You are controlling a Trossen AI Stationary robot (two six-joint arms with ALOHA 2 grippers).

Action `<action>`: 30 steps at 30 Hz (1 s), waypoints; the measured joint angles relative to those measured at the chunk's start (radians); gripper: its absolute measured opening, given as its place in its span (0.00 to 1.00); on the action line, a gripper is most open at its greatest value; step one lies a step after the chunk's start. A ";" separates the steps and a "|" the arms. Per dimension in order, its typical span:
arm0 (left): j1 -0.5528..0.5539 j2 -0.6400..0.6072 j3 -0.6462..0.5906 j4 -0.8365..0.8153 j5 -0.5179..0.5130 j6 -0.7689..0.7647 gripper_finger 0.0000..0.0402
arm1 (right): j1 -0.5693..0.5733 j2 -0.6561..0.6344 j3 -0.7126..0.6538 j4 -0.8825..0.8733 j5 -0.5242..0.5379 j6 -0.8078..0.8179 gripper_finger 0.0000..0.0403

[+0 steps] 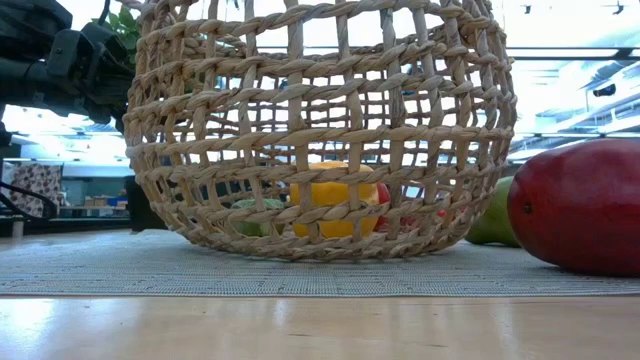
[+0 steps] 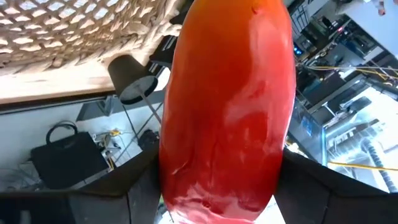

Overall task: Build produce basket
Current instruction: Put the red mango into the basket

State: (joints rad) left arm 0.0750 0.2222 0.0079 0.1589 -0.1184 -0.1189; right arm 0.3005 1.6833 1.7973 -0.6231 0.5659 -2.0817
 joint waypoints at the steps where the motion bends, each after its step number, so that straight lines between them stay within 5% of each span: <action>1: 0.000 0.000 0.000 0.000 0.000 0.000 0.95 | 0.001 0.000 0.000 0.000 0.000 0.004 0.65; 8: 0.000 0.000 0.000 0.000 0.000 0.000 0.95 | -0.010 0.000 0.000 0.001 -0.064 0.221 0.66; 18: 0.000 0.000 0.000 0.000 0.000 0.000 0.95 | -0.081 0.000 0.000 0.001 -0.483 1.461 0.67; 30: 0.000 0.000 0.000 0.000 0.000 0.000 0.95 | -0.101 0.000 0.000 -0.015 -0.535 2.509 0.68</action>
State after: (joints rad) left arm 0.0747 0.2220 0.0079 0.1591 -0.1186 -0.1190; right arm 0.1993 1.6833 1.7973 -0.6385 0.0313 0.4272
